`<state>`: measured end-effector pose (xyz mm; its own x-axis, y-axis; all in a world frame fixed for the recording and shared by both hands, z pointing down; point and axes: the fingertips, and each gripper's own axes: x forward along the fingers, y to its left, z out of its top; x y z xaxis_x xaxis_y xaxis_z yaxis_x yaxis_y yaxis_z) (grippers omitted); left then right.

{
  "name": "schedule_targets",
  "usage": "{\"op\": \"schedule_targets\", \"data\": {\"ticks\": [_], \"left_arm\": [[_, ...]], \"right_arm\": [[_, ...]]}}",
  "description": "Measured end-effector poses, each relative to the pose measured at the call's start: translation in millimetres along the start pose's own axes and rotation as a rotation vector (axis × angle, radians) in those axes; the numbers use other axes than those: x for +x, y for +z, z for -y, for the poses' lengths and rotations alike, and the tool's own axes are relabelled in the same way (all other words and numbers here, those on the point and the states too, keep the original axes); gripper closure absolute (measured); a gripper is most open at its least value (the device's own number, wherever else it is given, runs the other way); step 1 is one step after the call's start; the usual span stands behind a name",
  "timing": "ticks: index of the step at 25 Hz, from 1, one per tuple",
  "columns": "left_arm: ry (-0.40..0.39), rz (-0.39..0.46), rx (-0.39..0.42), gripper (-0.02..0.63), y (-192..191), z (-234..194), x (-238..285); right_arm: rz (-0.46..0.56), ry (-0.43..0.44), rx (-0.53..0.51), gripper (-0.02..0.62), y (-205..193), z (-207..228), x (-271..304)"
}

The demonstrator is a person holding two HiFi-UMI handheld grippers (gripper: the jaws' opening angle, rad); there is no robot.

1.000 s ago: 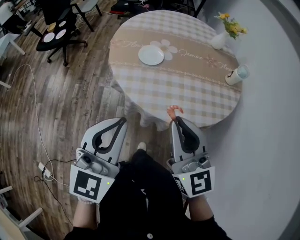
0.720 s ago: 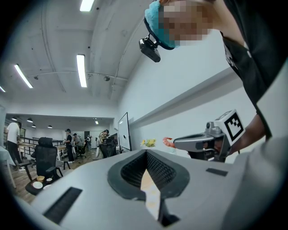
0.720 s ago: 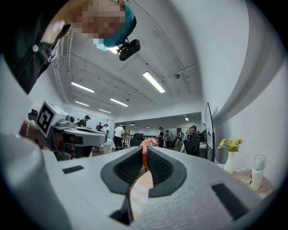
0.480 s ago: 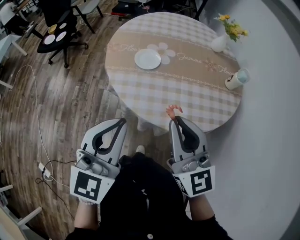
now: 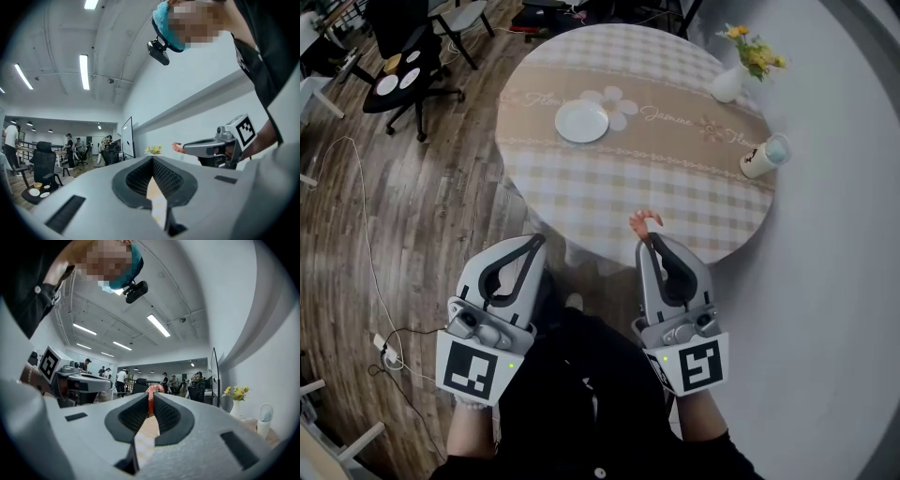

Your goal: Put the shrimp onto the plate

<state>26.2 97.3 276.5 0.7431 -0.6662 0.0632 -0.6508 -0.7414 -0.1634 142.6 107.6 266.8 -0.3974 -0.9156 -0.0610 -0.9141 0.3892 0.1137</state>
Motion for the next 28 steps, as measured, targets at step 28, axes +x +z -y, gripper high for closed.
{"op": "schedule_targets", "data": {"ticks": [28], "left_arm": [[-0.187, 0.034, -0.005, 0.606, -12.7, -123.6, 85.7]], "right_arm": [[-0.062, -0.181, -0.004, 0.574, -14.3, 28.0, 127.2]]}}
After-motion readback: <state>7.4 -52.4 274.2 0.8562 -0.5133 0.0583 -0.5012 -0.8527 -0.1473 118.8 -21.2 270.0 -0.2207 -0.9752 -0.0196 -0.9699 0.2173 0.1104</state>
